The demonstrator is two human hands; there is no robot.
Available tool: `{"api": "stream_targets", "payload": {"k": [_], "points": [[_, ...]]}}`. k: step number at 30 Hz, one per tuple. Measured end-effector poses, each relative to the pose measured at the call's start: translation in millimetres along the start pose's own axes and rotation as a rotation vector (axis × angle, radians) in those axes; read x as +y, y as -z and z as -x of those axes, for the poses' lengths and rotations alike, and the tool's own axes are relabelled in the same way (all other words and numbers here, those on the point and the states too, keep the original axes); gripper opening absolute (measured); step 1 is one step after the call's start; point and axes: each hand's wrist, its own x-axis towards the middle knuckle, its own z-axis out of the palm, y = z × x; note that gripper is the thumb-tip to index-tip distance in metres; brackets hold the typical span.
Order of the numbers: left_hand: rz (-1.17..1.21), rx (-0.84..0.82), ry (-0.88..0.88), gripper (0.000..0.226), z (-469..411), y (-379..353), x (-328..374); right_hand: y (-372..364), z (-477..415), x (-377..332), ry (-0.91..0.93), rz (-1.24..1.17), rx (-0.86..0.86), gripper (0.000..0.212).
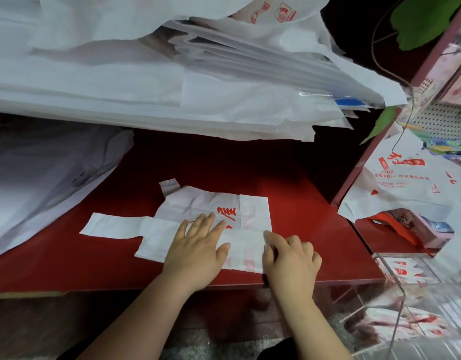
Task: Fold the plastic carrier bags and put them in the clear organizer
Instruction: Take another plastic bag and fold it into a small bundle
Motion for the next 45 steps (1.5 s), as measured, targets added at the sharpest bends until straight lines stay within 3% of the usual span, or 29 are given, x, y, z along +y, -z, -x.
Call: {"api": "stream_targets", "payload": {"k": [3,5,7,13,15,18,20,22,24,26,31,34,35,39,42,45], "points": [[-0.005,-0.021,0.034,0.054,4,1,-1,1,-2,1,-0.019,0.031,-0.121,0.035],[0.020,-0.004,0.098,0.055,9,2,-11,2,-2,3,-0.021,0.041,-0.212,0.029],[0.007,-0.001,0.178,0.056,20,5,-30,2,1,6,0.005,0.044,-0.192,0.023],[-0.027,0.029,0.388,0.054,52,14,-67,8,5,14,-0.016,-0.078,-0.316,0.046],[0.022,0.220,0.327,0.048,55,14,-54,11,6,13,-0.004,-0.085,-0.334,0.061],[0.102,0.450,-0.021,0.049,45,13,-8,17,7,10,0.016,-0.108,-0.391,0.083],[0.125,0.329,-0.093,0.053,38,10,26,23,6,12,0.022,-0.099,-0.448,0.071],[0.167,0.129,-0.047,0.052,28,1,44,29,0,15,-0.012,-0.209,-0.450,0.051],[0.113,0.064,-0.043,0.055,22,-6,48,35,-12,20,-0.122,-0.381,-0.416,0.032],[0.073,0.024,-0.056,0.055,22,-11,46,37,-28,26,-0.239,-0.435,-0.432,0.030],[0.034,-0.018,-0.125,0.055,28,-9,43,26,-56,17,-0.246,-0.173,-0.563,0.033],[0.025,-0.022,-0.147,0.055,29,-9,40,16,-64,7,-0.236,-0.160,-0.607,0.018],[0.030,-0.021,-0.151,0.055,29,-9,40,16,-65,5,-0.241,-0.179,-0.612,0.011],[0.032,-0.023,-0.166,0.055,28,-11,39,15,-67,11,-0.220,-0.402,-0.558,0.027],[0.024,-0.018,-0.170,0.055,27,-12,39,16,-64,19,-0.184,-0.700,-0.673,0.021],[0.022,-0.016,-0.162,0.055,27,-12,40,20,-59,24,-0.053,-0.647,-0.743,0.017]]}}
